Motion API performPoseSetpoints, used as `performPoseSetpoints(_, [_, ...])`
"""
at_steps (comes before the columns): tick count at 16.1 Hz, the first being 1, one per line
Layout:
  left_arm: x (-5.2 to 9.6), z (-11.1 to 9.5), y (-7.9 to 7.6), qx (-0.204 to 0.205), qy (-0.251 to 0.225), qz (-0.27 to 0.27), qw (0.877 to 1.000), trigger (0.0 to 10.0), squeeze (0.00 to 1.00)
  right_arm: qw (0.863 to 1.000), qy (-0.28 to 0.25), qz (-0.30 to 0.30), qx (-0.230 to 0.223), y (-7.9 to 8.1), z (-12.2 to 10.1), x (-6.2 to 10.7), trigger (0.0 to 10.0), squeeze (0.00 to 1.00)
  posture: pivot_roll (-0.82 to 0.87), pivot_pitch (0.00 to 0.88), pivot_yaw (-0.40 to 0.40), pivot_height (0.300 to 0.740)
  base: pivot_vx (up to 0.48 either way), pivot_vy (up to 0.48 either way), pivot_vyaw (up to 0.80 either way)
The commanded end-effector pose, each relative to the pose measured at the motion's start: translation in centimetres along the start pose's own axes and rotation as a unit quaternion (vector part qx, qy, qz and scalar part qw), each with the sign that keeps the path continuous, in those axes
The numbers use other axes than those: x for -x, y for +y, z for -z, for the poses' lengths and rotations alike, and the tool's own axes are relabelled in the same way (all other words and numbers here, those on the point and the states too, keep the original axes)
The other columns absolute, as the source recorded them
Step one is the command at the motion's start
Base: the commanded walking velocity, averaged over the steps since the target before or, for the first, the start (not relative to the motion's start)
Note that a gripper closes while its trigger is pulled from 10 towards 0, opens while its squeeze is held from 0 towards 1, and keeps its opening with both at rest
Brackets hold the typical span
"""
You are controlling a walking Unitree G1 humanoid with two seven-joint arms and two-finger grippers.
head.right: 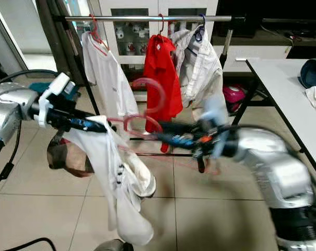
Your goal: Hang hanger
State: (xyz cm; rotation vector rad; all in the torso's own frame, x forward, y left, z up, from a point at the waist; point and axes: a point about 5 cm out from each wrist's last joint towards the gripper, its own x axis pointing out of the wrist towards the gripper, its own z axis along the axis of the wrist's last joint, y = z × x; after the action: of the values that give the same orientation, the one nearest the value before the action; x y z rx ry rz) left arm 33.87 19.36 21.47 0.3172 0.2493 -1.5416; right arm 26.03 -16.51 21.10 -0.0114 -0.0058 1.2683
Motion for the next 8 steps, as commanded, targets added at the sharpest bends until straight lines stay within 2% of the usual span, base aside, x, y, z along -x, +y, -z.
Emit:
performPoseSetpoints(1, [0.6, 0.3, 0.6, 0.001, 0.009, -0.055, 0.998, 0.0, 0.0, 1.0, -0.025, 0.0, 0.001, 0.5, -0.8, 0.6, 10.0, 1.0, -0.01, 0.0, 0.107, 0.74, 0.0, 0.0, 0.0])
performPoseSetpoints(3, [0.5, 0.8, 0.9, 0.003, 0.022, -0.087, 0.996, 0.0, 0.0, 0.999, -0.053, 0.004, -0.008, 0.8, -1.3, 1.0, 10.0, 1.0, -0.01, 0.0, 0.109, 0.74, 0.0, 0.0, 0.0])
performPoseSetpoints(4, [0.3, 1.1, 1.0, 0.0, 0.027, -0.105, 0.994, 0.0, 0.0, 0.996, -0.091, -0.003, -0.023, 1.5, -1.9, 1.0, 10.0, 1.0, -0.01, 0.0, 0.114, 0.74, 0.0, 0.0, 0.0])
performPoseSetpoints(6, [0.1, 1.1, 1.4, -0.001, 0.024, -0.127, 0.992, 0.0, 0.0, 0.994, -0.107, -0.01, -0.037, 2.3, -1.8, 0.6, 10.0, 1.0, -0.01, 0.0, 0.116, 0.74, 0.0, 0.0, 0.0])
performPoseSetpoints(7, [0.1, 1.1, 1.5, -0.001, 0.022, -0.134, 0.991, 0.0, 0.0, 0.994, -0.103, -0.01, -0.041, 2.5, -1.5, 0.5, 10.0, 1.0, -0.01, 0.0, 0.116, 0.74, 0.0, 0.0, 0.0])
performPoseSetpoints(8, [0.2, 0.6, 1.8, -0.007, 0.012, -0.147, 0.989, 0.0, 0.0, 0.997, -0.054, -0.007, -0.056, 3.1, 0.2, -0.3, 10.0, 1.0, -0.02, 0.0, 0.122, 0.74, 0.0, 0.0, 0.0])
